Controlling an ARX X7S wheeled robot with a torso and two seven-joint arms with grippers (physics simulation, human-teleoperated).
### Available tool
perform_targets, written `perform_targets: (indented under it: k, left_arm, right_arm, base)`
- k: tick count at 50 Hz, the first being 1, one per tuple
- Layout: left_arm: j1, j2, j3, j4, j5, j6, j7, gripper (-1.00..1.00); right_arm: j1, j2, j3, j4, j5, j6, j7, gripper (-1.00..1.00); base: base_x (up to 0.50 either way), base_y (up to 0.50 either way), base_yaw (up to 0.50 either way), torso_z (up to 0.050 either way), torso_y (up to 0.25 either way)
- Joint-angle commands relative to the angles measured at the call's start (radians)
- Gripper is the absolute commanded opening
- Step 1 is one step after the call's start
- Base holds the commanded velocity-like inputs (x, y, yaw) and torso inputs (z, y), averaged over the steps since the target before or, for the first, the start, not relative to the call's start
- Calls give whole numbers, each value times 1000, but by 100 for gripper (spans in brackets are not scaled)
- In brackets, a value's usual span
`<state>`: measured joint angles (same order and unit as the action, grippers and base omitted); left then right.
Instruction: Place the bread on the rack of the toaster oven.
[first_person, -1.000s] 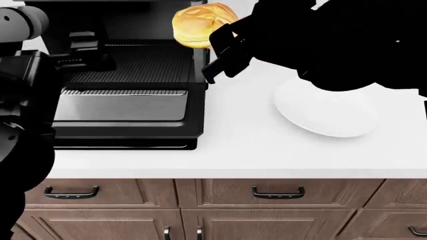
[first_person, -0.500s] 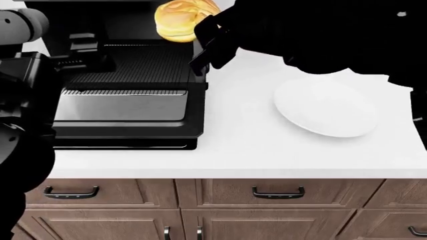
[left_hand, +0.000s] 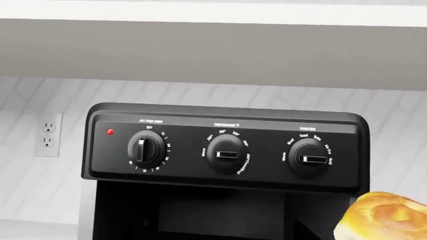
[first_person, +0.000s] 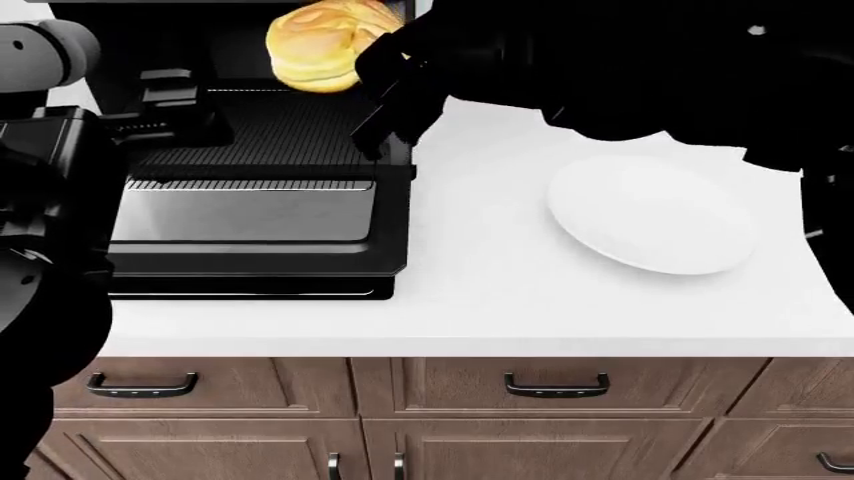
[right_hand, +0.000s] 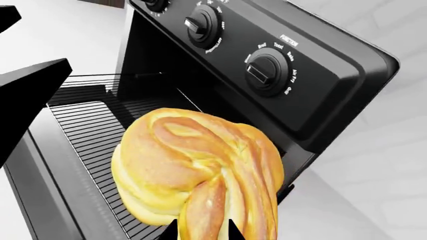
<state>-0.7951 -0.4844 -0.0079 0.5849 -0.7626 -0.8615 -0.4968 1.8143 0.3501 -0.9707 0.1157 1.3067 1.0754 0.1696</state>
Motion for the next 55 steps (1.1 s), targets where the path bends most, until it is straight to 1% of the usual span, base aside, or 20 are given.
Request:
perform_targets:
  k: [1, 8, 14, 16, 26, 28, 46, 50, 53, 55]
  left_arm:
    - [2, 1, 7, -5, 5, 9, 0, 100]
    - [13, 0, 2, -4, 1, 15, 1, 100]
    - [14, -2, 0, -4, -3, 15, 0, 100]
    - [11, -3, -2, -3, -6, 12, -1, 100]
    - [12, -6, -2, 0, -12, 11, -3, 100]
    - [15, -5, 0, -3, -9, 15, -1, 100]
    - [18, -4, 10, -11, -4, 27, -1, 100]
    - [17, -5, 9, -10, -6, 26, -2, 100]
    - [19, -6, 8, -7, -10, 25, -3, 100]
    - [20, -8, 6, -6, -11, 24, -4, 100]
  right_arm:
    - [31, -16, 1, 14, -4, 2, -39, -100]
    - [-2, -23, -11, 5, -20, -28, -57, -100]
    - [32, -38, -13, 39, -21, -16, -80, -100]
    - [6, -28, -18, 12, -25, -26, -69, -100]
    - [23, -35, -26, 27, -36, -26, -84, -100]
    - [4, -30, -29, 13, -40, -35, -74, -100]
    - [3, -28, -36, 10, -49, -42, -78, -100]
    - [6, -27, -40, 10, -55, -44, -80, -100]
    - [38, -37, -38, 38, -51, -31, -96, -100]
    - [4, -26, -41, 10, -55, -45, -79, -100]
  base:
    - [0, 0, 0, 0, 0]
    - [0, 0, 0, 0, 0]
    - [0, 0, 0, 0, 0]
    - [0, 0, 0, 0, 0]
    - [0, 0, 0, 0, 0]
    - [0, 0, 0, 0, 0]
    - [0, 0, 0, 0, 0]
    - [0, 0, 0, 0, 0]
    - [0, 0, 0, 0, 0]
    - [0, 0, 0, 0, 0]
